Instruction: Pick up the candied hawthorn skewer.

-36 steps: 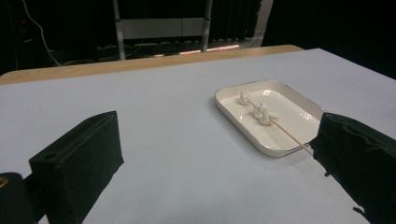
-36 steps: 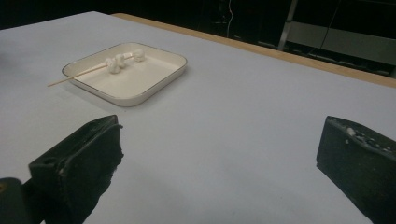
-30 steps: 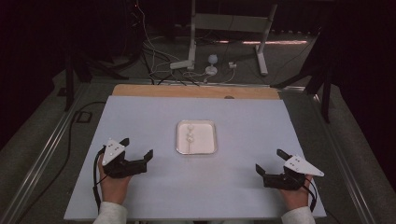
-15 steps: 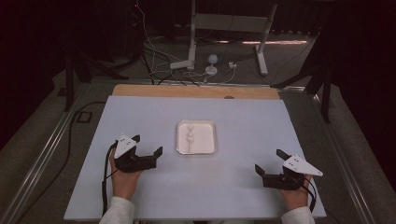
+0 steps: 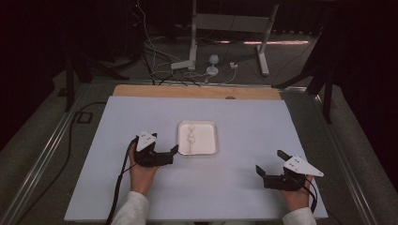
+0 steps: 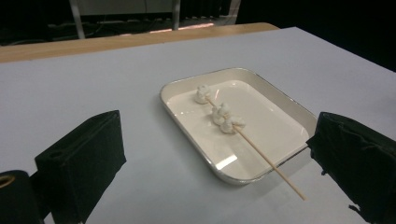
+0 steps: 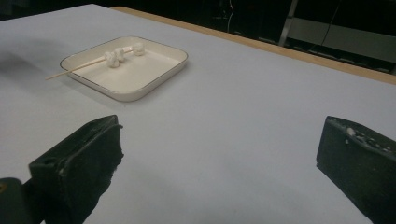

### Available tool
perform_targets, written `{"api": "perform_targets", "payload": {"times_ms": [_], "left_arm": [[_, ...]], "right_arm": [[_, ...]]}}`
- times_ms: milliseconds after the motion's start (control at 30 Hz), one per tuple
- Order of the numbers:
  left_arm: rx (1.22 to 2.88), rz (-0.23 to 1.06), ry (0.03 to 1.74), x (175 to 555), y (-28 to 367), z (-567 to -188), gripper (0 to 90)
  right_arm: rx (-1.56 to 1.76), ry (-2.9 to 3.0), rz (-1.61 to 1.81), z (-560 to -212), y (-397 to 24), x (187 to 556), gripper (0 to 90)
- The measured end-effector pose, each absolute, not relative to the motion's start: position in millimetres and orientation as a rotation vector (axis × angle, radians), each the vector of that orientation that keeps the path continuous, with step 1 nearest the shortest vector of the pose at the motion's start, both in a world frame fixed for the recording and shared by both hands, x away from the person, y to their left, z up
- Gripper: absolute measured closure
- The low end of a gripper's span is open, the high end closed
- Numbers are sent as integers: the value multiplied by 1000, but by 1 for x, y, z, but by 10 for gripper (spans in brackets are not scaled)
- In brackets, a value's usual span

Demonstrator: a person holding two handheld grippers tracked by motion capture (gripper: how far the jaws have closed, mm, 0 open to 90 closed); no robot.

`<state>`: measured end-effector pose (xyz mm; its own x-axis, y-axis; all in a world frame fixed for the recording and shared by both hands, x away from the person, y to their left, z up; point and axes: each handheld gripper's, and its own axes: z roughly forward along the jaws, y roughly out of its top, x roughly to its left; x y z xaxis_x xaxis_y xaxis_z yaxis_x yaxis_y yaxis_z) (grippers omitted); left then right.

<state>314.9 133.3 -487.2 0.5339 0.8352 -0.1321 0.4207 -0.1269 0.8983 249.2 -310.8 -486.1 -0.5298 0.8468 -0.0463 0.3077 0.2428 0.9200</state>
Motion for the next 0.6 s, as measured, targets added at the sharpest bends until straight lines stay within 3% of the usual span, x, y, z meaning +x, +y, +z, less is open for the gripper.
{"api": "perform_targets", "payload": {"times_ms": [600], "left_arm": [[1904,371,1131,343,75,-508,68]], "right_arm": [[1049,1970,1268,-487,-311,250,0]]}}
